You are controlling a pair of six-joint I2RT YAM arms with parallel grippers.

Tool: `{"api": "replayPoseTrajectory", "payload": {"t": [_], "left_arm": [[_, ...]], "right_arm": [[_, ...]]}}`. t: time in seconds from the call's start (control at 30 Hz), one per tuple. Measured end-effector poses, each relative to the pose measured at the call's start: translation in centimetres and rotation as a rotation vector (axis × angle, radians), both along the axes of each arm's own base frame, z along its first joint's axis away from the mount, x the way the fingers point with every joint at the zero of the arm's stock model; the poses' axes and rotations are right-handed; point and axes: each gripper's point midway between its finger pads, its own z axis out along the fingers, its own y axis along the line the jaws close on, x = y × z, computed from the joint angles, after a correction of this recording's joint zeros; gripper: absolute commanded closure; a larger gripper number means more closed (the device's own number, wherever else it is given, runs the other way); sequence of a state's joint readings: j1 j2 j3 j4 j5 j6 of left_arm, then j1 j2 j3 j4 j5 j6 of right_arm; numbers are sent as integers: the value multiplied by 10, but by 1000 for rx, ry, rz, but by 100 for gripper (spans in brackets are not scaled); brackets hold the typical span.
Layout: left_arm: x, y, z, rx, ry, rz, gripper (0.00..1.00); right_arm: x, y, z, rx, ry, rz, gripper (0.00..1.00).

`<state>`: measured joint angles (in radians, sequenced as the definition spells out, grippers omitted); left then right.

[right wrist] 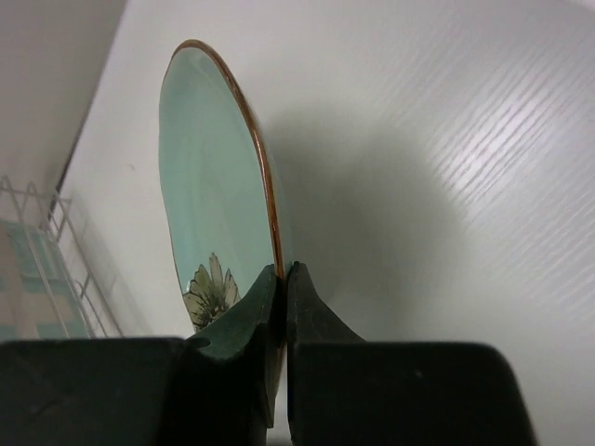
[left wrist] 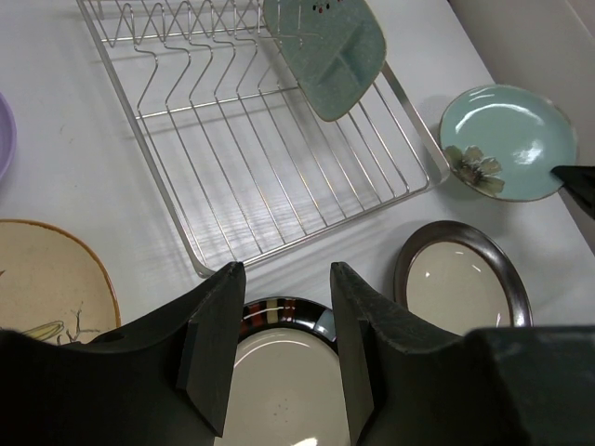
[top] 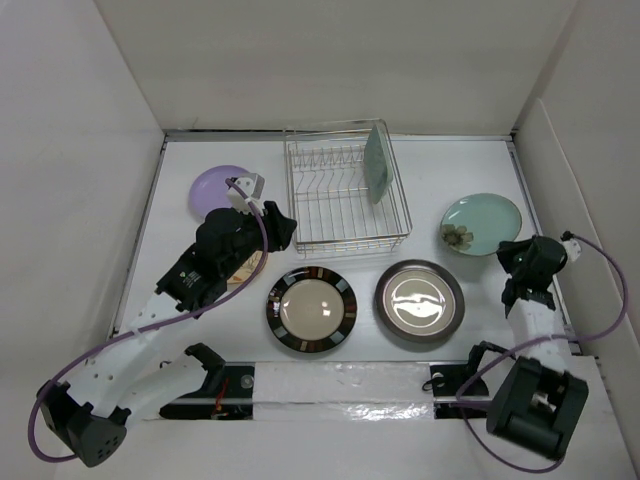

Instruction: Load the plates into the dish rack

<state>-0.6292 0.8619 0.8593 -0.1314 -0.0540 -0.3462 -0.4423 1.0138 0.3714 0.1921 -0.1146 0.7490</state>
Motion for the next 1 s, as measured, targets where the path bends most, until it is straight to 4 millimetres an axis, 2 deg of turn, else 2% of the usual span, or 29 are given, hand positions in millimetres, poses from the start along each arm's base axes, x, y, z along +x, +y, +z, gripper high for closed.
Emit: {"api": "replayPoseTrajectory", "payload": {"t": [0.07,0.17,0.3,0.4,0.53,0.63,0.7,0.77,0.87,1.0], "left_arm": [[0,0,0,0,0,0,62],[0,0,0,0,1,-1,62],[0,0,0,0,1,-1,61],[0,0,0,0,1,-1,61],[0,0,0,1,1,-1,61],[0,0,0,2,0,1,61],[0,1,0,2,-3,4,61],[0,1,1,3,-6,6,61],[0,2,2,1,-9,5,61],[0,2,2,0,-10,5,61]], "right_arm": [[-5,-4,23,-65,-35,-34,100],[-3,2,72,-168,-88,-26,100],[15,28,148,-282,-173,65,100],[33,64,206,-351,-241,166,100],[69,134,277,-467,-281,321,100],[102,188,313,-557,-284,402,100],[127,221,323,-602,-270,453,100],[153,241,319,-656,-226,476,100],[185,252,298,-757,-114,466,100],[214,254,264,-908,69,438,100]]}}
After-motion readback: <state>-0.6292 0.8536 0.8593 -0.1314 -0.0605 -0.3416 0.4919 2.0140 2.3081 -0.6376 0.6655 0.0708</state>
